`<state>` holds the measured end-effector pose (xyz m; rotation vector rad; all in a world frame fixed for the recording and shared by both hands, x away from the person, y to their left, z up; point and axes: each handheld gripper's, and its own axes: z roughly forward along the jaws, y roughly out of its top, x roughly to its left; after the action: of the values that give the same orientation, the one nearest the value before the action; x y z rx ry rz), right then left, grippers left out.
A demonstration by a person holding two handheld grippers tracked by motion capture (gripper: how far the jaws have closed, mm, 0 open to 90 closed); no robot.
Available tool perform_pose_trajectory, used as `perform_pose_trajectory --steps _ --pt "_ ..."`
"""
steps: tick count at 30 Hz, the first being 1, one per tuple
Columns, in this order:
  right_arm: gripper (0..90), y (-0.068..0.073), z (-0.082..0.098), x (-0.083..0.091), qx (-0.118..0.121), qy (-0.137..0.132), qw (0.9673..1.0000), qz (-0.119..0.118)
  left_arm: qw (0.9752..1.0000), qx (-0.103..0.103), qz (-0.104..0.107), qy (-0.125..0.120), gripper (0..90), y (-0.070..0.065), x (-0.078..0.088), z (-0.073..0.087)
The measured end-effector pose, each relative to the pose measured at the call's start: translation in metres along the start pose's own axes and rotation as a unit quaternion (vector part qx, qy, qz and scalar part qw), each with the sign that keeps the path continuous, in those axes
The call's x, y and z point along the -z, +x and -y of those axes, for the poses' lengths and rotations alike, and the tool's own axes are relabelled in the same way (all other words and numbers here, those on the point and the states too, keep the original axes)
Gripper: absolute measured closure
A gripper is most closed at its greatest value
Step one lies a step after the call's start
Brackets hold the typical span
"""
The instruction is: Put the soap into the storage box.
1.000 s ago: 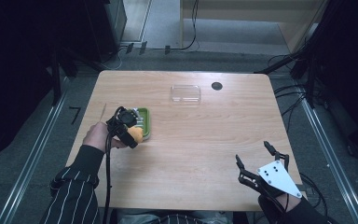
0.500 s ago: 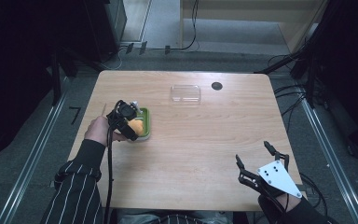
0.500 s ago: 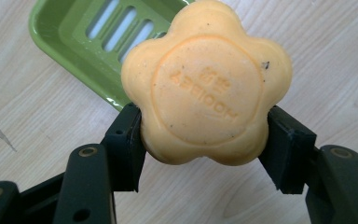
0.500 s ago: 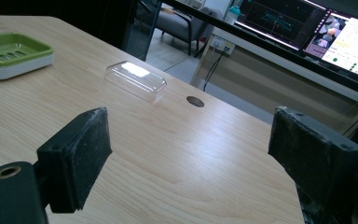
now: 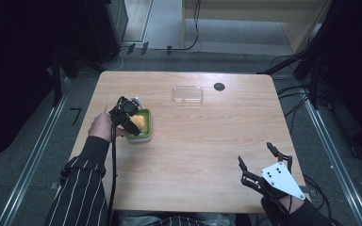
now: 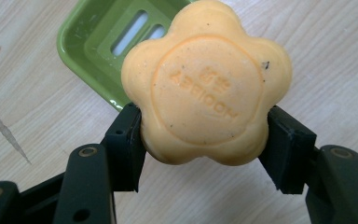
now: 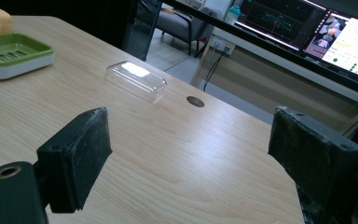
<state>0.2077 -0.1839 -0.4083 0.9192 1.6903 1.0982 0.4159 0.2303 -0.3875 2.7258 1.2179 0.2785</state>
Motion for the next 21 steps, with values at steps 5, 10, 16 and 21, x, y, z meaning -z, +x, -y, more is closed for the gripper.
perform_pose_trajectory --steps 5,10,16,21 --pt "13.4 0.000 0.000 0.000 0.000 0.001 1.0000 -0.001 1.0000 0.001 0.001 0.004 39.4 0.005 -0.007 -0.003" --pt "13.4 0.000 0.000 0.000 -0.001 0.000 1.0000 -0.001 1.0000 0.001 -0.002 0.004 39.4 0.008 -0.016 -0.006" --pt "13.4 0.000 0.000 0.000 0.000 0.000 1.0000 -0.001 1.0000 0.000 -0.010 0.001 39.4 0.011 -0.024 -0.009" --pt "13.4 0.000 0.000 0.000 0.000 0.001 1.0000 -0.002 0.9999 -0.006 -0.014 0.001 39.4 0.012 -0.032 -0.013"
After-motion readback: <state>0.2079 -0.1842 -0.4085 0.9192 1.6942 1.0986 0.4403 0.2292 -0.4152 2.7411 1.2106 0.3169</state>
